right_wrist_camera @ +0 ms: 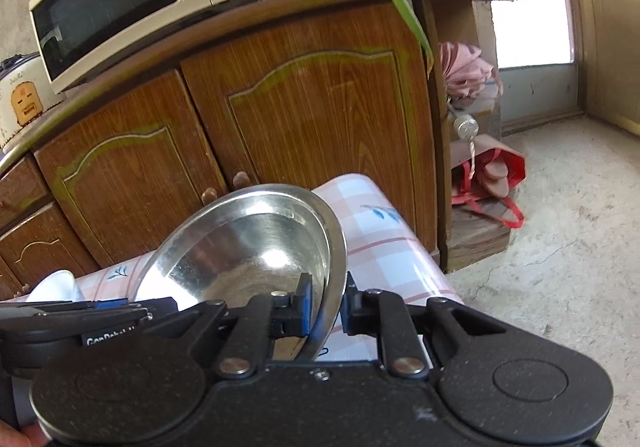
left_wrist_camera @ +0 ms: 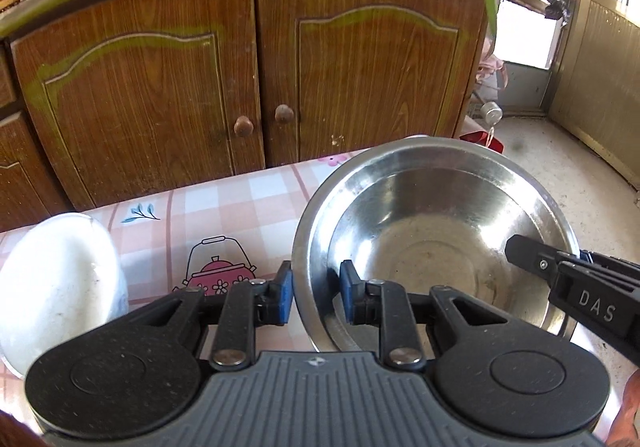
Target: Organize plates and bowls
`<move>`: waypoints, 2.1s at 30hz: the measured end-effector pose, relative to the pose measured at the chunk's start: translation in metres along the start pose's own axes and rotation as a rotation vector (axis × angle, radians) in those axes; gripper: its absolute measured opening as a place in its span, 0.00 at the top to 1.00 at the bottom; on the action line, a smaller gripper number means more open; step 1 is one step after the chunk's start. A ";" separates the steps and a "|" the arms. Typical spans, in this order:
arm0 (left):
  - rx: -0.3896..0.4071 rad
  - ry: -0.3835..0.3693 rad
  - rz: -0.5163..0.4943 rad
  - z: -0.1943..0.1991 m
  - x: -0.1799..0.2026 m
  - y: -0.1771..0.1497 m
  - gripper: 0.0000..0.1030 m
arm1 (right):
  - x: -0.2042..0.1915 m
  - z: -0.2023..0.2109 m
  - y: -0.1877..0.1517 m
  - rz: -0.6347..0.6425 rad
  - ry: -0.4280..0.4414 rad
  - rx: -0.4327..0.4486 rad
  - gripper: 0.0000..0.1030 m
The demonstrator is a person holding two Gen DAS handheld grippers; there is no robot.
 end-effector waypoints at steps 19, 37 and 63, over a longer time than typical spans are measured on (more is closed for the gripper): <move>0.060 -0.004 -0.001 0.090 0.023 -0.011 0.75 | -0.008 0.114 0.012 -0.027 0.013 0.085 0.82; 0.092 0.005 0.005 0.166 0.030 -0.036 0.75 | -0.022 0.203 0.001 -0.022 0.023 0.117 0.81; 0.121 0.014 -0.001 0.224 0.028 -0.067 0.75 | -0.044 0.269 -0.029 -0.022 0.030 0.137 0.81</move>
Point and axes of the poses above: each gripper's, at about its wrist camera, not at the fingertips, and z roughly against the way its jaws point, x to its right, y to its top, the point moved 8 cm from there along -z, roughly the way its jaws point, and after that the axes turned 10 degrees about -z, right-handed, at the moved point
